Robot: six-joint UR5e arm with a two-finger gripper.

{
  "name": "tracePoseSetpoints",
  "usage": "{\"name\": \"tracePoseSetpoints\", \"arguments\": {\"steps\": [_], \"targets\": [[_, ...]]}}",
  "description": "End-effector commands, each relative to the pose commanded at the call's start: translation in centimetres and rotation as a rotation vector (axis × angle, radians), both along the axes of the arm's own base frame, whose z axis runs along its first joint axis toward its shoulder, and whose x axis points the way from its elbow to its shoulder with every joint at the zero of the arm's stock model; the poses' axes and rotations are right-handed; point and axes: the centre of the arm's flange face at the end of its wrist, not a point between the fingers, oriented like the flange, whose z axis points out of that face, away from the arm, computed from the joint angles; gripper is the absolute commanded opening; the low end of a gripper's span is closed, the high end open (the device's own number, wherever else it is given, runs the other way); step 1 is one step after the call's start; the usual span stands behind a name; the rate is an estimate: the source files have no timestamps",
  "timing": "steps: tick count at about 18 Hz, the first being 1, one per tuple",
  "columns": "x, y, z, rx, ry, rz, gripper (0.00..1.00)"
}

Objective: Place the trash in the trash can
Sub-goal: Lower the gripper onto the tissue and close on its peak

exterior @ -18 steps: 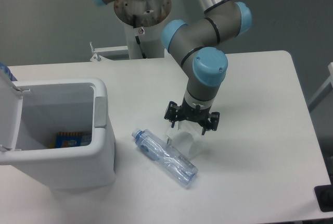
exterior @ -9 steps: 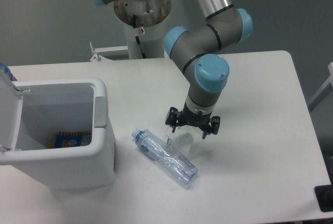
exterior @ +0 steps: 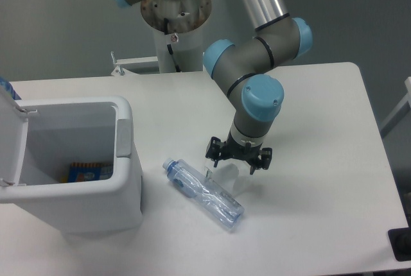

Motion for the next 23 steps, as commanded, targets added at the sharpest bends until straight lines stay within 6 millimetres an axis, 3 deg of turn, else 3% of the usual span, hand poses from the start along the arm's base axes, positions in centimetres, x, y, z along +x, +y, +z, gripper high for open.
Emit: {"name": "tracePoseSetpoints", "arguments": {"steps": [3, 8, 10, 17, 23], "targets": [[0.0, 0.0, 0.1, 0.0, 0.002, -0.001, 0.52], [0.0, -0.1, 0.2, -0.003, 0.006, -0.001, 0.09], [0.0, -0.2, 0.3, -0.002, 0.008, -0.003, 0.04], [-0.7, -0.1, 1.5, 0.013, 0.03, -0.015, 0.02], [-4.3, -1.7, 5.5, 0.058, 0.087, -0.007, 0.02]]}}
